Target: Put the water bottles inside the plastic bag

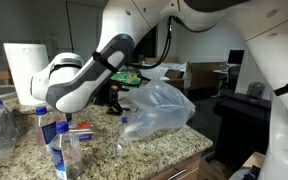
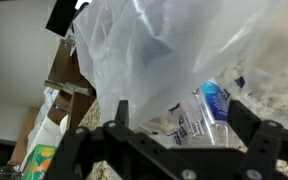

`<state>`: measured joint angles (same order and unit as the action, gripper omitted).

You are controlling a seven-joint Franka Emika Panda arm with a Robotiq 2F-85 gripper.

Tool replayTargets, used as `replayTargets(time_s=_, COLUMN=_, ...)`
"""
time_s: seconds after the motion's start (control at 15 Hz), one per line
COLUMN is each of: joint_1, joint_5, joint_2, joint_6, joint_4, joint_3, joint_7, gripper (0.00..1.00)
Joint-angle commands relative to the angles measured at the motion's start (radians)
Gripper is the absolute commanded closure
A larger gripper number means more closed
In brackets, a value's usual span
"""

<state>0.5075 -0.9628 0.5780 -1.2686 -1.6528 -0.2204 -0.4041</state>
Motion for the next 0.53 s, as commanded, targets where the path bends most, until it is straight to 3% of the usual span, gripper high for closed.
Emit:
replayTargets(time_s=0.0, joint_1=-0.048, joint_5=0.133, joint_2=-0.024, joint_6=-0.022, joint_4=0.076, joint_3=-0.024, joint_7=-0.010, gripper=0.00)
replayTargets(time_s=0.47, joint_1=-0.080, joint_5=0.396, joint_2=-0.061, joint_6=-0.176, joint_4=0.170, joint_3=-0.017, joint_7=-0.007, gripper=0.00)
